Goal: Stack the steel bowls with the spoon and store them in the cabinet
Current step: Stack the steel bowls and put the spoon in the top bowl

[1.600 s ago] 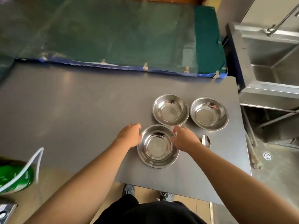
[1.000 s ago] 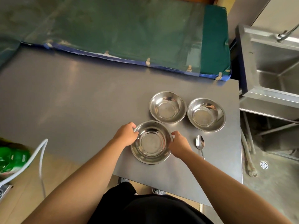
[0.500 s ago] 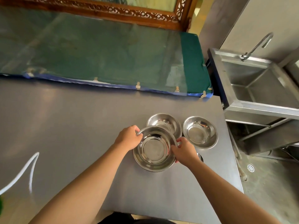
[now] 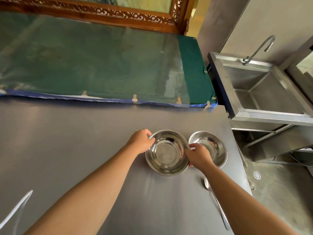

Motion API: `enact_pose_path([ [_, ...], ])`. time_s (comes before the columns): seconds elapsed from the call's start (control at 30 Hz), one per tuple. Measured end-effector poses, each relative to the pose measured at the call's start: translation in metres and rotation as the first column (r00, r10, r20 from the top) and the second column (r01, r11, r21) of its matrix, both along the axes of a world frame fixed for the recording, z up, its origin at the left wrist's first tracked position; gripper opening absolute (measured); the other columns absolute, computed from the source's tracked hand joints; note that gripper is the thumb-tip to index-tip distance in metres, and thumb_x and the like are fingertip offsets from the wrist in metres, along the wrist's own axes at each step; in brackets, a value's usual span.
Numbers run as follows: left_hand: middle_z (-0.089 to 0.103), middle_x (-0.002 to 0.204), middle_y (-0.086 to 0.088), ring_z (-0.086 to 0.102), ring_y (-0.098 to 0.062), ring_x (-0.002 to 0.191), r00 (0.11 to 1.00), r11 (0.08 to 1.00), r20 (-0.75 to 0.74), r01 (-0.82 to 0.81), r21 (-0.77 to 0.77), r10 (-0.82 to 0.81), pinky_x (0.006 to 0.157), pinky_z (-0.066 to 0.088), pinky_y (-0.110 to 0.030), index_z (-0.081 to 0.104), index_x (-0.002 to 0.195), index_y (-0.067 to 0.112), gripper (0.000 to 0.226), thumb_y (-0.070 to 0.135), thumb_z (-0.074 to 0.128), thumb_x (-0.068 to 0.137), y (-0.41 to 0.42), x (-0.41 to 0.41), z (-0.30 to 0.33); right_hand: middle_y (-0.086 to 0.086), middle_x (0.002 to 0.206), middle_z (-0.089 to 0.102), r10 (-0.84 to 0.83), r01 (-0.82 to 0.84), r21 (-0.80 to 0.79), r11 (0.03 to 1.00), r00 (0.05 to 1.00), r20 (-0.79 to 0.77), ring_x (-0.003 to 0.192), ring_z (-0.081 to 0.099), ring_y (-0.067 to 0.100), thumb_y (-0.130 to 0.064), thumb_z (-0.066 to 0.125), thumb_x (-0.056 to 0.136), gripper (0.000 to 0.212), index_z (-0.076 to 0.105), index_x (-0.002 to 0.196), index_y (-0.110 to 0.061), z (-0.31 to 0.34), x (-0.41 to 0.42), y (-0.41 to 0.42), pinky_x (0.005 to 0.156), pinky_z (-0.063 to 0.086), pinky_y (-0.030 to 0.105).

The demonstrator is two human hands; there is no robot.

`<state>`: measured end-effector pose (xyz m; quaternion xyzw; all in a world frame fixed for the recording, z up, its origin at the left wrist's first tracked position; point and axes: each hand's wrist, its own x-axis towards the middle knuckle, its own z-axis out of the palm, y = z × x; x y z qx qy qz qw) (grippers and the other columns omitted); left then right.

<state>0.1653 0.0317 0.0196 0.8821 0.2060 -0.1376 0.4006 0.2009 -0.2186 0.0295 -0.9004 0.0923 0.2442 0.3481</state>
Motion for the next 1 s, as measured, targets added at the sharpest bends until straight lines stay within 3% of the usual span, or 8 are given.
enact_pose_path([
  [0.13,0.069,0.097,0.001,0.068,-0.024,0.085,1.000,1.000,-0.006,0.008,-0.019,-0.008,0.081,0.058,-0.038,0.064,0.103,0.024,0.018,0.035,0.061,0.089,-0.001,0.021,-0.009,0.007,0.090,0.077,-0.031,0.030,-0.010,0.999,0.999,-0.017,0.071,0.076,0.027,-0.023,0.059,0.089,0.046,0.060,0.134,-0.011,-0.010,0.016,0.001,0.078,0.064,0.047],
  [0.3,0.069,0.102,0.000,0.065,-0.023,0.091,1.000,1.000,-0.007,0.018,0.009,-0.018,0.078,0.051,-0.031,0.063,0.102,0.026,0.014,0.034,0.060,0.091,0.001,0.035,-0.019,0.008,0.097,0.076,-0.043,0.042,-0.031,0.999,0.998,-0.035,0.079,0.076,0.028,-0.024,0.059,0.088,0.051,0.057,0.137,-0.011,-0.021,0.027,0.008,0.082,0.062,0.048],
  [0.43,0.070,0.102,-0.001,0.065,-0.024,0.091,1.000,0.999,-0.006,0.031,0.032,-0.031,0.077,0.051,-0.031,0.067,0.104,0.022,0.018,0.031,0.060,0.091,0.002,0.037,-0.026,0.013,0.115,0.073,-0.038,0.035,-0.061,0.998,0.998,-0.043,0.100,0.072,0.033,-0.026,0.059,0.086,0.055,0.056,0.139,-0.010,-0.027,0.031,0.012,0.090,0.060,0.048],
  [0.57,0.069,0.104,-0.004,0.064,-0.025,0.092,0.998,0.996,0.007,0.061,0.067,-0.062,0.082,0.055,-0.036,0.069,0.107,0.016,0.021,0.027,0.059,0.091,0.000,0.037,-0.031,0.012,0.108,0.075,-0.007,0.002,-0.116,0.993,0.999,-0.043,0.096,0.072,0.033,-0.021,0.058,0.087,0.048,0.059,0.134,-0.010,-0.031,0.028,0.016,0.089,0.059,0.042],
  [0.7,0.066,0.108,-0.005,0.063,-0.026,0.094,0.997,0.992,0.007,0.082,0.098,-0.083,0.085,0.055,-0.038,0.067,0.110,0.016,0.023,0.027,0.058,0.092,0.000,0.036,-0.036,0.000,0.086,0.062,0.013,-0.015,-0.179,0.984,1.000,-0.010,0.082,0.061,0.024,-0.014,0.058,0.088,0.036,0.066,0.122,-0.006,-0.032,0.024,0.020,0.073,0.050,0.031],
  [0.77,0.066,0.108,-0.005,0.063,-0.026,0.094,0.996,0.991,0.002,0.087,0.104,-0.087,0.085,0.055,-0.039,0.067,0.110,0.016,0.023,0.027,0.058,0.092,-0.001,0.036,-0.037,0.000,0.085,0.058,0.027,-0.027,-0.205,0.978,1.000,-0.005,0.078,0.057,0.023,-0.007,0.057,0.086,0.035,0.068,0.119,-0.004,-0.032,0.022,0.020,0.068,0.048,0.030],
  [0.9,0.067,0.109,-0.005,0.064,-0.026,0.095,0.997,0.991,0.005,0.080,0.105,-0.081,0.086,0.055,-0.039,0.067,0.112,0.015,0.025,0.027,0.058,0.092,-0.002,0.036,-0.040,0.008,0.104,0.066,0.008,-0.007,-0.203,0.979,1.000,0.003,0.080,0.062,0.025,-0.001,0.053,0.084,0.037,0.068,0.118,-0.005,-0.033,0.017,0.020,0.068,0.055,0.034],
  [1.0,0.068,0.110,-0.004,0.064,-0.025,0.095,0.996,0.991,-0.006,0.084,0.104,-0.084,0.084,0.055,-0.037,0.067,0.115,0.018,0.026,0.028,0.058,0.093,-0.002,0.036,-0.042,0.012,0.120,0.061,-0.031,0.030,-0.164,0.986,1.000,-0.004,0.090,0.067,0.030,-0.003,0.053,0.088,0.043,0.062,0.130,-0.008,-0.036,0.013,0.019,0.080,0.061,0.042],
])
